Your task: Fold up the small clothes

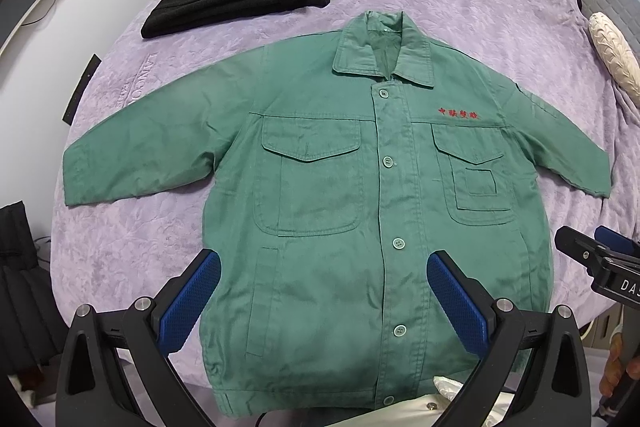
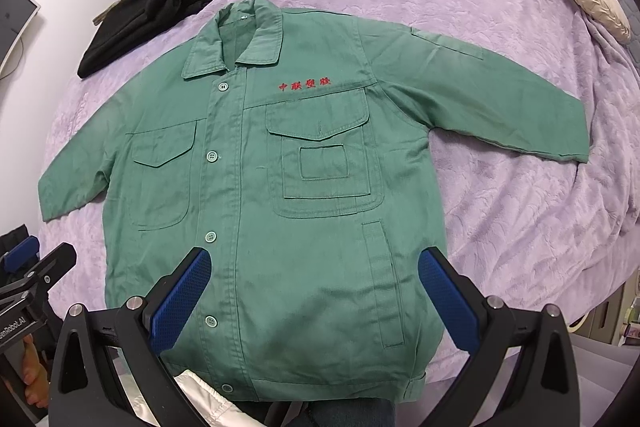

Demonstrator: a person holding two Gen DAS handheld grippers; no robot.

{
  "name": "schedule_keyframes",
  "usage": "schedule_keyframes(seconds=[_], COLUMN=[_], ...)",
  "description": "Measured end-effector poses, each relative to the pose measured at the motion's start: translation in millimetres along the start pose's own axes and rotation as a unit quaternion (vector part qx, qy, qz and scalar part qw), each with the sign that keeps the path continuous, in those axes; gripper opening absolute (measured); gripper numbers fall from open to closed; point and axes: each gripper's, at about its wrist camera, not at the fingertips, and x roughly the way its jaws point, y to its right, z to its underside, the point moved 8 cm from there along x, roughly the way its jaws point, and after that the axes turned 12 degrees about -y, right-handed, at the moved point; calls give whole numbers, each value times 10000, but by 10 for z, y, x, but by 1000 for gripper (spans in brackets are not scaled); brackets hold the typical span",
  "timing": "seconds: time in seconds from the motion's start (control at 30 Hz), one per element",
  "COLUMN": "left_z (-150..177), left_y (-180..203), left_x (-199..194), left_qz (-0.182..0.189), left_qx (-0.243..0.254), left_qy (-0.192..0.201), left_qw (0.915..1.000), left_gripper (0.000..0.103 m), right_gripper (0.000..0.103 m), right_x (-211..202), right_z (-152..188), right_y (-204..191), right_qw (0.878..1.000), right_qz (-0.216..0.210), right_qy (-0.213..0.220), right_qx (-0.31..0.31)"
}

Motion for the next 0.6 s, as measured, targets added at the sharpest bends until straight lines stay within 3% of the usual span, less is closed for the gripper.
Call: schedule_keyframes(seconds=[0.6], left_z=[43], left_y=[-11], left_x=[-3], left_qz=[57], left_qx=[-68], left_qy=[-50], left_qw=[9999], left_gripper=[103], right_gripper=[103], right_x=[5], right_z=[33], right_y=[3], right_qw=[10000], right_qz=[19], right_qy=[-41], right_qx=[9])
